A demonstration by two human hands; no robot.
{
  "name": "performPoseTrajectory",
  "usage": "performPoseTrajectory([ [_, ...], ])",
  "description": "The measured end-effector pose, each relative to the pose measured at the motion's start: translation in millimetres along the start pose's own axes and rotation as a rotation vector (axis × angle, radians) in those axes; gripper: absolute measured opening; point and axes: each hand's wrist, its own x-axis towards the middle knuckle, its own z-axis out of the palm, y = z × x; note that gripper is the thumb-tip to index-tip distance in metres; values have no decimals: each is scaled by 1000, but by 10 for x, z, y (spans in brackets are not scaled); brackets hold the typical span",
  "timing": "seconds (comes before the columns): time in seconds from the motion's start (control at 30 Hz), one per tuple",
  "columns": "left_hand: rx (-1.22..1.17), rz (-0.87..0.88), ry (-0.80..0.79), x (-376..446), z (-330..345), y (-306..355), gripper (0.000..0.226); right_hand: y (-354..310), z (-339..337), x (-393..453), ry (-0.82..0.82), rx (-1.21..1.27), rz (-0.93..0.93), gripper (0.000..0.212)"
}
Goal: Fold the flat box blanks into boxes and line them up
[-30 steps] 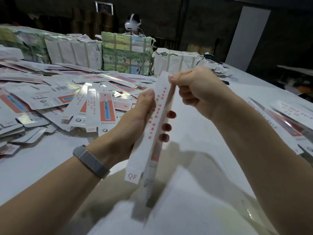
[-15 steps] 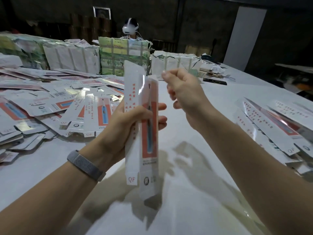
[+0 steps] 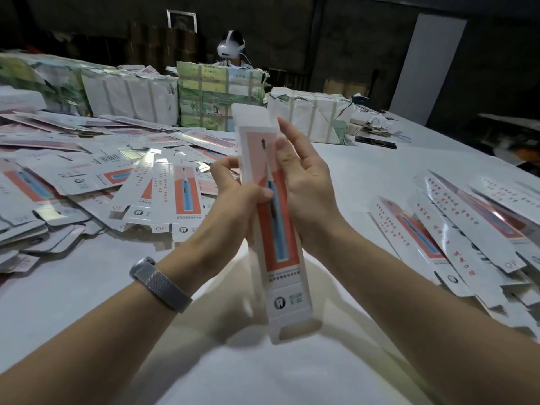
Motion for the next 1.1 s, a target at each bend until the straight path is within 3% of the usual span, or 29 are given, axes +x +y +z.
performPoseTrajectory([
  [0.13,110,216,-76,-14,-21,13,67,33,-27,22,42,-105,-40,31],
  [0.23,161,233,-116,24,-90,29,79,43,-59,41,45,-171,-55,23],
  [0.53,26,151,-158,82,-154,10,49,94,-113,4,-19,-213,-122,15],
  [0.73,78,149,-83,18,-21,32,14,137,-154,14,8,-102,-9,15],
  [0.8,86,120,-102,-7,-22,68,12,107,-172,48,37,-34,7,12],
  [1.0,123,101,-164,-92,22,88,21,21,-251,134,72,172,105,48],
  [1.1,67,67,-150,-83,15,67,32,25,-263,118,3,61,74,38],
])
